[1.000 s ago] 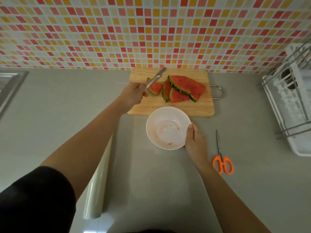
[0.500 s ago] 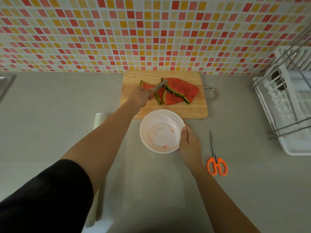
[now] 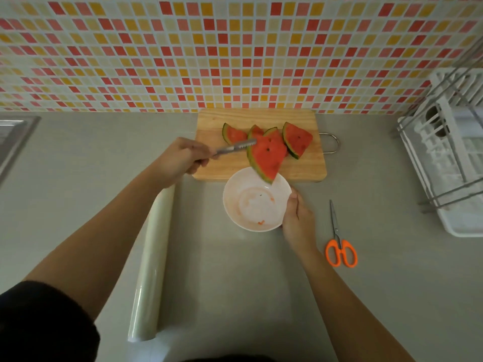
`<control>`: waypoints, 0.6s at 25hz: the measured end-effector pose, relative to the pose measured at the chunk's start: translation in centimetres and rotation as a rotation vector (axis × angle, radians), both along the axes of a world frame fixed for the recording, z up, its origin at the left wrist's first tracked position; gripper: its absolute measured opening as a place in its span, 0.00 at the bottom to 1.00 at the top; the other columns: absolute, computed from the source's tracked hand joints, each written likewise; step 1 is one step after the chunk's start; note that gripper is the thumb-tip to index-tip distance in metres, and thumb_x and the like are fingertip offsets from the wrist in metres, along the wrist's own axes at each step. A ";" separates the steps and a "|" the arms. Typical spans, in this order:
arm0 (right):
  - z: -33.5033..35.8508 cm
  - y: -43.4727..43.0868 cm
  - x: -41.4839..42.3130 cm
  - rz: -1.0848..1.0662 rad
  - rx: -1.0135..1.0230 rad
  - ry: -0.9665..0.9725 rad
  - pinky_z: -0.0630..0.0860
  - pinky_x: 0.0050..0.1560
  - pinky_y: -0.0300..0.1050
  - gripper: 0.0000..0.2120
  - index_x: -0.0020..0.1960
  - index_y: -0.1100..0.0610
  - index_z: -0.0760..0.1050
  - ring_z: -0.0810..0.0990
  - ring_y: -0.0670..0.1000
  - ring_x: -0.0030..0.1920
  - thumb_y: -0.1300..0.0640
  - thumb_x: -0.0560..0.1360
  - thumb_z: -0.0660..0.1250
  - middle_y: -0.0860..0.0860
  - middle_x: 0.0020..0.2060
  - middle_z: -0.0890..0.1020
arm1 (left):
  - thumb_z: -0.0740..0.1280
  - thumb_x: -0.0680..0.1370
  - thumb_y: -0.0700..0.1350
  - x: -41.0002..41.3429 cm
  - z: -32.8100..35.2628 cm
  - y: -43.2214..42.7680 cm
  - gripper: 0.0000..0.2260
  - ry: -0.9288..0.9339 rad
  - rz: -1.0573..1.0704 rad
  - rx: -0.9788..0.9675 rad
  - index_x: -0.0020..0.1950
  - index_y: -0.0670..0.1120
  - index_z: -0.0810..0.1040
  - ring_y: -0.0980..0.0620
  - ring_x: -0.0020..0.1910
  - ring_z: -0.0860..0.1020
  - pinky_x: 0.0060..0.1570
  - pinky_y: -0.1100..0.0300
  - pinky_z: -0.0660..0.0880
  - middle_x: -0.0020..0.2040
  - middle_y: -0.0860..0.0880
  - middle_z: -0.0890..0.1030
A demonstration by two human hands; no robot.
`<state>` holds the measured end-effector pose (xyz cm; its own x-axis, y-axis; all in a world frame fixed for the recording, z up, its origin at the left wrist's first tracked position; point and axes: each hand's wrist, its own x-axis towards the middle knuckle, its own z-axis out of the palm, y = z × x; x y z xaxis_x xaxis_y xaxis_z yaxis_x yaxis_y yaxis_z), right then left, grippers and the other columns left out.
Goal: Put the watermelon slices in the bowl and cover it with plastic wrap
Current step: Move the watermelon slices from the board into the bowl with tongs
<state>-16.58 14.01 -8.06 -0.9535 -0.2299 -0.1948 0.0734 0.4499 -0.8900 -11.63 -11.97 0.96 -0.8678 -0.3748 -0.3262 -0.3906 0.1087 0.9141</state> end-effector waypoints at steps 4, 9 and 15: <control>0.1 -0.1 0.0 -0.023 0.051 -0.008 0.67 0.35 0.41 0.15 0.48 0.43 0.72 0.75 0.40 0.36 0.45 0.79 0.47 0.39 0.32 0.75 | 0.70 0.74 0.45 2.9 -1.6 1.5 0.08 -0.146 -0.081 -0.193 0.41 0.41 0.85 0.61 0.23 0.68 0.24 0.72 0.64 0.25 0.55 0.74; 0.0 -0.1 -0.4 0.041 0.095 0.023 0.65 0.45 0.42 0.18 0.60 0.49 0.72 0.72 0.48 0.42 0.48 0.80 0.47 0.46 0.42 0.75 | 0.68 0.76 0.49 1.6 -1.4 2.8 0.13 -0.229 -0.293 -0.545 0.40 0.41 0.84 0.56 0.34 0.75 0.32 0.72 0.67 0.31 0.49 0.80; -0.1 0.1 -0.3 0.051 0.047 0.028 0.66 0.43 0.43 0.17 0.58 0.48 0.73 0.74 0.49 0.42 0.49 0.80 0.48 0.46 0.42 0.77 | 0.63 0.76 0.54 -0.1 1.1 4.6 0.20 -0.325 -0.515 -0.952 0.35 0.39 0.76 0.49 0.32 0.72 0.28 0.59 0.66 0.31 0.45 0.75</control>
